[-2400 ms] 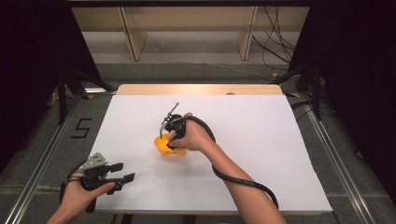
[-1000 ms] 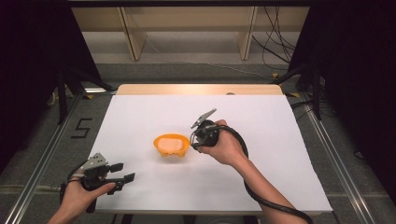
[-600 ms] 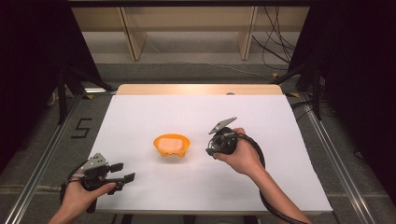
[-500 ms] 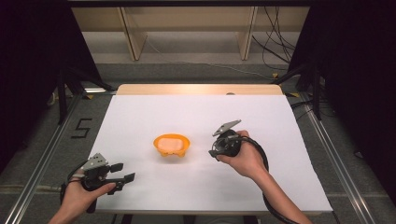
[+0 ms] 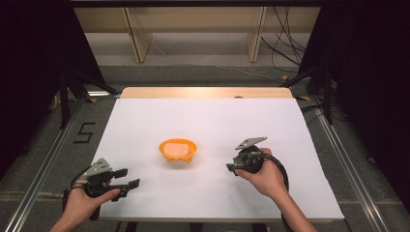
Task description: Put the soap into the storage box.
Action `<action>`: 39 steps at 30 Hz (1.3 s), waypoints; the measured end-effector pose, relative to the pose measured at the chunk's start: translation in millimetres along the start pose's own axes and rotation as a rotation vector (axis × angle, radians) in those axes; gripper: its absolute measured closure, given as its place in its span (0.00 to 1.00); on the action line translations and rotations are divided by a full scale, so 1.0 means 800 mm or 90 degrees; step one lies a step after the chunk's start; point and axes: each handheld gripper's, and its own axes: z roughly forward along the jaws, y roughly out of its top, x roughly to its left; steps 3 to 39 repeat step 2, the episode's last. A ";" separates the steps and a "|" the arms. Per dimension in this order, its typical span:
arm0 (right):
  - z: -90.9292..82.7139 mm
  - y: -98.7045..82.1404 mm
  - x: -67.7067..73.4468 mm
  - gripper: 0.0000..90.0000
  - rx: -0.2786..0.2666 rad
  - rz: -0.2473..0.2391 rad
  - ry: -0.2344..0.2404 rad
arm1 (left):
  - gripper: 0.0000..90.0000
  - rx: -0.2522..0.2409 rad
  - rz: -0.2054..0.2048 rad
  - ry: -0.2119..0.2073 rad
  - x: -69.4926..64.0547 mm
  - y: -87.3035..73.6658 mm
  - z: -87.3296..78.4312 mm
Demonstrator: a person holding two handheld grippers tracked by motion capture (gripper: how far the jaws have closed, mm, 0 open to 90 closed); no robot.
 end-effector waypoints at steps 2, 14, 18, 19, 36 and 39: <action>0.001 0.002 0.001 0.65 -0.004 0.020 0.007 | 0.34 -0.001 -0.001 0.000 0.000 0.000 0.000; 0.001 0.002 0.001 0.65 -0.004 0.020 0.007 | 0.34 -0.001 -0.001 0.000 0.000 0.000 0.000; 0.001 0.002 0.001 0.65 -0.004 0.020 0.007 | 0.34 -0.001 -0.001 0.000 0.000 0.000 0.000; 0.001 0.002 0.001 0.65 -0.004 0.020 0.007 | 0.34 -0.001 -0.001 0.000 0.000 0.000 0.000; 0.001 0.002 0.001 0.65 -0.004 0.020 0.007 | 0.34 -0.001 -0.001 0.000 0.000 0.000 0.000; 0.001 0.002 0.001 0.65 -0.004 0.020 0.007 | 0.34 -0.001 -0.001 0.000 0.000 0.000 0.000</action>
